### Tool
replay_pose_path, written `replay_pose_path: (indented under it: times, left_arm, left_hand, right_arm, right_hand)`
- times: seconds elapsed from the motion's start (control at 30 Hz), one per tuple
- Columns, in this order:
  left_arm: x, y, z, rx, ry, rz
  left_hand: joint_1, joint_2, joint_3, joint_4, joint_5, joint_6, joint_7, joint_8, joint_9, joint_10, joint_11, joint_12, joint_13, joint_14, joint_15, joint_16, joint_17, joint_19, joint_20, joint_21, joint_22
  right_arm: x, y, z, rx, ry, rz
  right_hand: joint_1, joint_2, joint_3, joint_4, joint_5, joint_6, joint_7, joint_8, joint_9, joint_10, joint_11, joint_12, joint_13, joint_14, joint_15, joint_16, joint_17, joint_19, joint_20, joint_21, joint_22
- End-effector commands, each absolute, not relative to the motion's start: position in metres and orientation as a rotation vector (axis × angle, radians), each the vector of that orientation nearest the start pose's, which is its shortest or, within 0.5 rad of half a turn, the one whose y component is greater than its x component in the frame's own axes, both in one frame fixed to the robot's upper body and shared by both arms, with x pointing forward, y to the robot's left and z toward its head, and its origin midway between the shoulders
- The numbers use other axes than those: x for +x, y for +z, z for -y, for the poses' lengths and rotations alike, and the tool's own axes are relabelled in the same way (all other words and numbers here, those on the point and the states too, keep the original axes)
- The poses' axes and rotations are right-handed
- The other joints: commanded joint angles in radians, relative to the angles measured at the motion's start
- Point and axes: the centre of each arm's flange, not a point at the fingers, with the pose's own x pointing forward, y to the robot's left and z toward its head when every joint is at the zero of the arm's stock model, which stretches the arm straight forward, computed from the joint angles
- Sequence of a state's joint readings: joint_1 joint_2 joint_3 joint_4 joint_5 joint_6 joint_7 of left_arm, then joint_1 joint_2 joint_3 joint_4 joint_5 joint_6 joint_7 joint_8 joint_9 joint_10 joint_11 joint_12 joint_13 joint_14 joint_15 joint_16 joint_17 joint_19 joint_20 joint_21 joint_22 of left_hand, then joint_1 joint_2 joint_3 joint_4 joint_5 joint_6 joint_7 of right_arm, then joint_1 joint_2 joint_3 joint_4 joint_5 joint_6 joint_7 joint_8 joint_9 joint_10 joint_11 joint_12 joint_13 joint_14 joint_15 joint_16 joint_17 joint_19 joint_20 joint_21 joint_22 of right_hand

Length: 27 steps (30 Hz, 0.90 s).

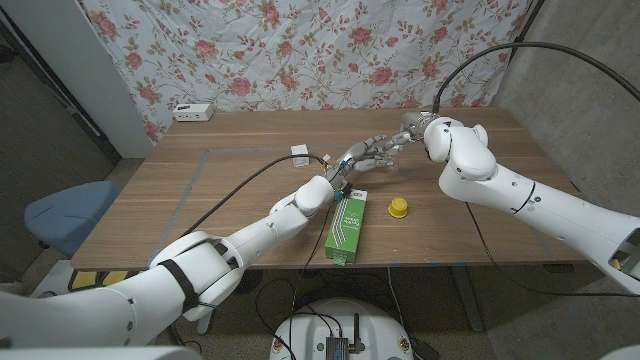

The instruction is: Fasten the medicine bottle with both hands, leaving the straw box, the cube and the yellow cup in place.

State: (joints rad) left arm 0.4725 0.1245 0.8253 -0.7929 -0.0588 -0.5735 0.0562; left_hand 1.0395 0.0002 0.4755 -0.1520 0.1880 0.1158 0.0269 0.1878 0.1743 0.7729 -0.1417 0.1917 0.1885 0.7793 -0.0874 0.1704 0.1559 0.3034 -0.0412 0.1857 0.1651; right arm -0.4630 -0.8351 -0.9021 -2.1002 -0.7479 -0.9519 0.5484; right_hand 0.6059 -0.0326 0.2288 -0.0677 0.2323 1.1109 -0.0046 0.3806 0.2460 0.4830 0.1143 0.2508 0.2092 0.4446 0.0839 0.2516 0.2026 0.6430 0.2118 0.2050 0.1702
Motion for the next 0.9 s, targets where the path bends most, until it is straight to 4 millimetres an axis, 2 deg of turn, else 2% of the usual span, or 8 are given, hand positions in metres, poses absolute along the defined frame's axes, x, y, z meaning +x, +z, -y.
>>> replay_pose_path:
  times: [0.03, 0.27, 0.4, 0.7, 0.9]
  left_arm:
    - [0.6665, -0.0234, -0.0122, 0.519, -0.538, 0.792]
    - [0.666, -0.0235, -0.0122, 0.52, -0.538, 0.794]
    - [0.6656, -0.0235, -0.0124, 0.52, -0.538, 0.793]
    - [0.6652, -0.0236, -0.0125, 0.521, -0.539, 0.792]
    - [0.6653, -0.0238, -0.0128, 0.522, -0.536, 0.791]
  left_hand:
    - [-0.002, 0.004, 0.007, 0.0, 0.006, 0.0, -0.003, 0.001, 0.004, 0.007, -0.004, 0.004, 0.002, 0.007, -0.104, 0.003, 0.004, 0.007, -0.13, 0.001, 0.002]
    - [-0.003, 0.004, 0.008, 0.001, 0.006, 0.0, -0.003, 0.001, 0.004, 0.006, -0.007, 0.004, 0.002, 0.007, -0.104, 0.002, 0.004, 0.007, -0.131, 0.001, 0.002]
    - [-0.005, 0.004, 0.009, 0.001, 0.006, -0.001, -0.003, 0.001, 0.004, 0.007, -0.005, 0.004, 0.002, 0.008, -0.104, 0.002, 0.004, 0.008, -0.131, 0.001, 0.002]
    - [-0.005, 0.004, 0.009, 0.001, 0.005, -0.001, -0.004, 0.001, 0.004, 0.007, -0.003, 0.004, 0.002, 0.007, -0.104, 0.002, 0.004, 0.008, -0.131, 0.001, 0.002]
    - [-0.005, 0.003, 0.01, 0.0, 0.006, 0.0, -0.004, 0.001, 0.004, 0.006, -0.002, 0.004, 0.002, 0.007, -0.104, 0.002, 0.004, 0.008, -0.13, 0.001, 0.002]
  right_arm:
    - [0.5541, 0.0898, 0.1887, -1.53, -0.161, 0.155]
    - [0.5546, 0.0896, 0.188, -1.531, -0.162, 0.144]
    - [0.5534, 0.0896, 0.1884, -1.538, -0.158, 0.136]
    - [0.5494, 0.0889, 0.1919, -1.545, -0.146, 0.116]
    - [0.5454, 0.0902, 0.1942, -1.536, -0.119, 0.131]
  right_hand:
    - [-0.013, -0.003, -0.005, 0.0, 0.0, 0.021, -0.002, 0.007, -0.002, 0.02, -0.002, 0.007, -0.001, 0.014, -0.003, 0.006, 0.001, 0.007, 0.001, -0.004, 0.003]
    - [-0.021, -0.002, -0.007, 0.002, -0.001, 0.026, 0.0, 0.006, -0.005, 0.024, 0.0, 0.006, -0.001, 0.015, -0.004, 0.005, 0.001, 0.007, 0.002, -0.005, 0.004]
    - [-0.039, -0.003, -0.012, 0.008, -0.005, 0.007, 0.001, -0.006, -0.009, 0.015, 0.005, -0.001, -0.001, 0.01, 0.001, 0.001, 0.002, 0.002, 0.003, -0.008, 0.004]
    - [-0.092, -0.008, -0.03, 0.017, -0.021, -0.116, 0.028, -0.061, 0.0, -0.034, 0.017, -0.032, -0.001, -0.019, 0.017, -0.021, 0.001, -0.026, 0.004, -0.017, 0.004]
    - [-0.098, -0.005, -0.03, 0.006, -0.025, -0.219, 0.055, -0.102, 0.013, -0.074, 0.022, -0.049, 0.001, -0.037, 0.026, -0.034, -0.002, -0.039, 0.004, -0.018, 0.004]
